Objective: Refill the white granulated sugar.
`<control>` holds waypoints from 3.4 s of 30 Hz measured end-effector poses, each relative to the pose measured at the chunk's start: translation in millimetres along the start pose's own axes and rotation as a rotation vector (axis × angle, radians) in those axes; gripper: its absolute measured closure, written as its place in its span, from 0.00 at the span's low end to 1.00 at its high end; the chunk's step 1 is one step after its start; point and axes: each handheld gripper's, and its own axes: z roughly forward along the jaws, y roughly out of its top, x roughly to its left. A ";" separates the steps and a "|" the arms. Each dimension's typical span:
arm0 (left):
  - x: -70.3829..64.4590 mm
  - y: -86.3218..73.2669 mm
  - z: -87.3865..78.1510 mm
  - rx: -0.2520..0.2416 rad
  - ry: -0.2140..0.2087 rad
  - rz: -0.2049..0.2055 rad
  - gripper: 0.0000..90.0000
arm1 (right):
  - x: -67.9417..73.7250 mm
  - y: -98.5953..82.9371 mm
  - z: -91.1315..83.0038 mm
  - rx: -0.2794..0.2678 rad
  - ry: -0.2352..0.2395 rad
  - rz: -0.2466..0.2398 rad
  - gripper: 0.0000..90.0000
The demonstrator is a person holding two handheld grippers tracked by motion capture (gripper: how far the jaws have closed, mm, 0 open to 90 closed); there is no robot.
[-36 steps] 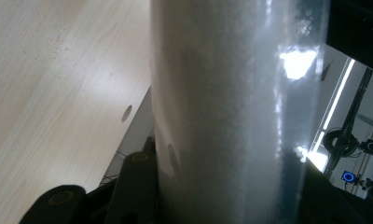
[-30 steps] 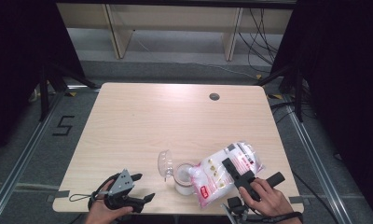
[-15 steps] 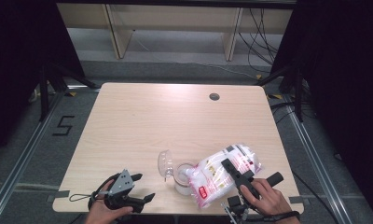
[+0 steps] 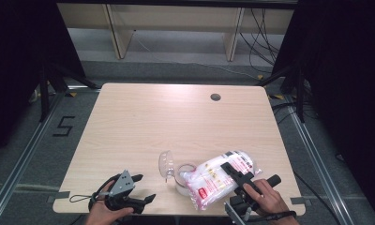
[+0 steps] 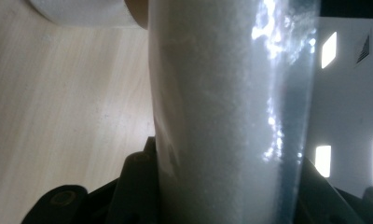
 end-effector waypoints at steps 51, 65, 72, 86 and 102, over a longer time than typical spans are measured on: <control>0.4 -0.1 0.6 0.000 -0.001 -0.007 0.21 | 24.2 -76.8 46.5 -0.237 0.196 1.148 0.76; 1.1 0.2 -0.3 0.004 0.002 -0.007 0.21 | 26.9 -85.5 45.6 -0.187 0.186 1.253 0.76; 1.0 0.1 -0.3 0.004 0.003 -0.007 0.21 | 25.8 -87.2 42.7 -0.148 0.201 1.299 0.76; 0.0 -0.2 0.8 -0.012 0.006 -0.014 0.21 | 25.1 -93.1 31.8 -0.106 0.186 1.312 0.76; 2.0 0.2 -1.2 0.012 0.016 0.004 0.21 | 30.1 -100.1 20.2 -0.048 0.159 1.407 0.75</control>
